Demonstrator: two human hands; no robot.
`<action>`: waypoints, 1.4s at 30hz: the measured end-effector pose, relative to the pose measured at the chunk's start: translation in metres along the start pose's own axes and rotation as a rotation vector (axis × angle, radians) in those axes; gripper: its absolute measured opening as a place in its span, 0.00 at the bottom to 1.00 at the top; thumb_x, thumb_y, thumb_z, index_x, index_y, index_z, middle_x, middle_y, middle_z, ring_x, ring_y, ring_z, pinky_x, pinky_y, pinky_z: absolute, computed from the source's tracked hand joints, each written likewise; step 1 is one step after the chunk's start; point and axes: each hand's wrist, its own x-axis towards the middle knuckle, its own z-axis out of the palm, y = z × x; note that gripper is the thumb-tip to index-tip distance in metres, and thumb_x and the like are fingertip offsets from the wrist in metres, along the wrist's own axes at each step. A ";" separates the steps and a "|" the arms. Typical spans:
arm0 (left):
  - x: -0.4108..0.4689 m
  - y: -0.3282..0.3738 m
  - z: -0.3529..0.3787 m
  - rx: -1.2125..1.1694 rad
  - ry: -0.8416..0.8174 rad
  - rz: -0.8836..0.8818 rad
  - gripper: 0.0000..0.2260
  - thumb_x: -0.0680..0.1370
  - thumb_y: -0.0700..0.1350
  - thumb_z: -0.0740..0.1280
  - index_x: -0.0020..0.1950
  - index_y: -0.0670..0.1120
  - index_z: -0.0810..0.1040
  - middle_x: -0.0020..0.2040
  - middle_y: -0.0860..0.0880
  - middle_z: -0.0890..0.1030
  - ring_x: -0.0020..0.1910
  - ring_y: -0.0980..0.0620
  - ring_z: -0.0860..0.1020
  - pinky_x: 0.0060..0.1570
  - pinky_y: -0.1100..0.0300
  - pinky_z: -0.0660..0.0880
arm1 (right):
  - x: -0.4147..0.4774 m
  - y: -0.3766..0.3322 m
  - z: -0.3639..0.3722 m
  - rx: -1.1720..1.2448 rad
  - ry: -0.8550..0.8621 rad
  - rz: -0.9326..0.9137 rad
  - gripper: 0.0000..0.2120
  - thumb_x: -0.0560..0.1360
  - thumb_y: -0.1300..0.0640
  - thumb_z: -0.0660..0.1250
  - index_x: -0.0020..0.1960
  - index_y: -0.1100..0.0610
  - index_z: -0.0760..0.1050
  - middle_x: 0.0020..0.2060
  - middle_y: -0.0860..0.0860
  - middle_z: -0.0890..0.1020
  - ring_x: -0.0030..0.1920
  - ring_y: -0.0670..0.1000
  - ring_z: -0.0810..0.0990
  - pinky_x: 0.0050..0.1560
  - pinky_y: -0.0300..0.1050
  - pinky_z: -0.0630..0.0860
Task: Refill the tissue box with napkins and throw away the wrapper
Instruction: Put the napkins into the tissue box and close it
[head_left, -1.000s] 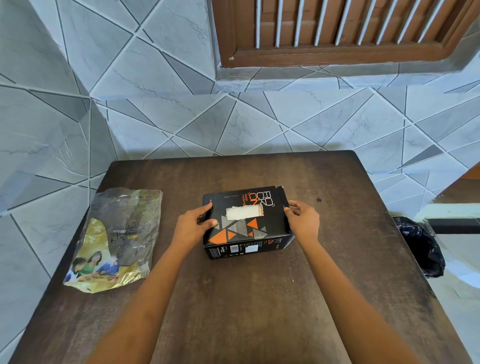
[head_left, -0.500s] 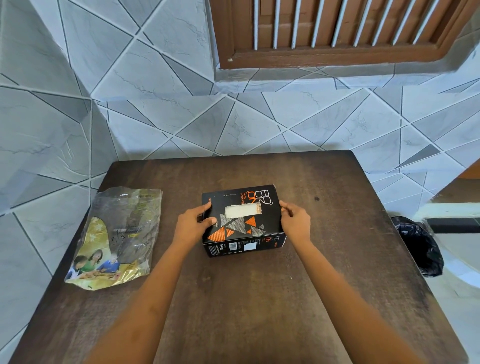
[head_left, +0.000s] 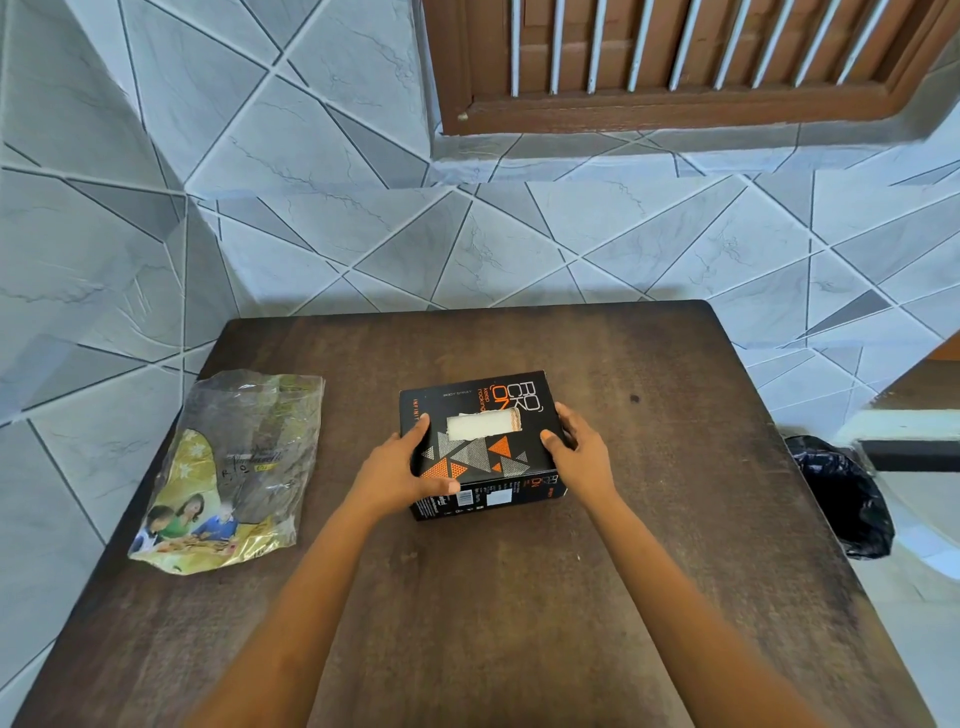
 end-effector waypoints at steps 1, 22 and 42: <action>0.001 -0.001 0.000 -0.008 -0.004 0.001 0.47 0.65 0.57 0.74 0.76 0.53 0.50 0.75 0.42 0.61 0.74 0.43 0.59 0.72 0.45 0.60 | 0.001 0.000 -0.001 -0.001 -0.010 -0.004 0.22 0.76 0.60 0.62 0.69 0.56 0.65 0.65 0.54 0.75 0.65 0.52 0.73 0.63 0.44 0.70; 0.078 0.014 -0.024 0.163 0.311 0.018 0.23 0.78 0.48 0.63 0.73 0.55 0.63 0.76 0.45 0.59 0.70 0.44 0.67 0.63 0.50 0.70 | 0.077 -0.038 0.014 -0.846 -0.148 -0.320 0.33 0.75 0.45 0.61 0.75 0.52 0.50 0.76 0.51 0.50 0.76 0.51 0.49 0.73 0.48 0.57; 0.108 -0.021 -0.072 -0.142 0.363 0.047 0.25 0.74 0.42 0.68 0.70 0.51 0.68 0.70 0.49 0.71 0.67 0.48 0.71 0.66 0.50 0.69 | 0.086 -0.071 0.071 -0.671 0.028 -0.457 0.29 0.74 0.55 0.63 0.72 0.55 0.59 0.73 0.56 0.62 0.73 0.58 0.60 0.72 0.54 0.57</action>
